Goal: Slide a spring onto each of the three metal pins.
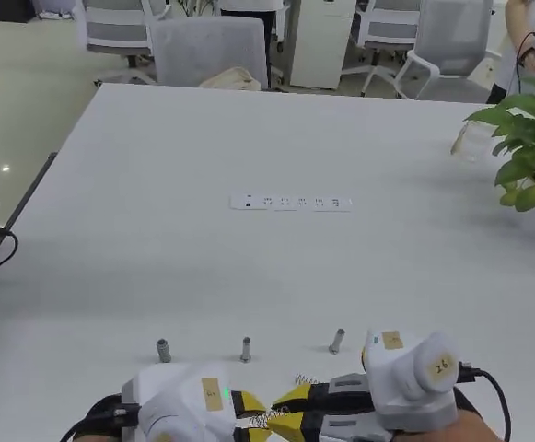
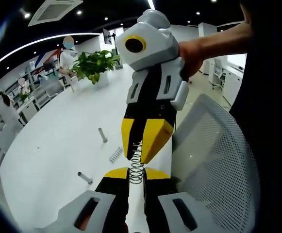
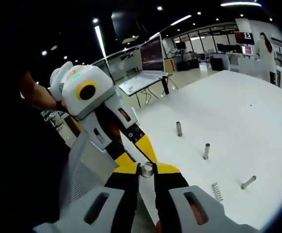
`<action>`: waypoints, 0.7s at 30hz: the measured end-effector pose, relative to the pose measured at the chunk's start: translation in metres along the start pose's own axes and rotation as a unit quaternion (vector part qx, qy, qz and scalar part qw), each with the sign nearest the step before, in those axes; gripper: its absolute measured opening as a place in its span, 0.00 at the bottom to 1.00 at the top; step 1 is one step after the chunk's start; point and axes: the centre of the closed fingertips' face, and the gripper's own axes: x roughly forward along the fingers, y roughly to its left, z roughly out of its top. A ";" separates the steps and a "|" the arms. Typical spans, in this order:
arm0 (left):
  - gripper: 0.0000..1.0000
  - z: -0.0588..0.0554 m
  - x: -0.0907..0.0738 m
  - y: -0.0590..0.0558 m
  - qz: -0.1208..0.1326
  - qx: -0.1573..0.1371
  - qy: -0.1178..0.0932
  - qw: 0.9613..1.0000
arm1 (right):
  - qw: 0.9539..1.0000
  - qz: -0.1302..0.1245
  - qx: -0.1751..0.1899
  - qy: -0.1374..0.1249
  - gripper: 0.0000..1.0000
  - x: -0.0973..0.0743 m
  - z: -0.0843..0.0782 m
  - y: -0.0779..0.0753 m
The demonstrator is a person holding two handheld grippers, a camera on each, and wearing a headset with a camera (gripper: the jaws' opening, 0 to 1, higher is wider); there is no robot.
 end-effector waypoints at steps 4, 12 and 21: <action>0.03 0.003 0.003 0.000 -0.001 -0.003 -0.005 1.000 | 0.999 -0.003 -0.030 0.024 0.10 0.000 0.002 0.000; 0.02 0.005 0.005 -0.002 -0.008 -0.003 -0.013 1.000 | 0.993 0.005 -0.079 0.084 0.09 -0.001 -0.011 -0.004; 0.03 0.004 0.003 -0.003 -0.015 0.005 -0.011 1.000 | 0.988 0.024 -0.108 0.106 0.09 0.001 -0.014 -0.002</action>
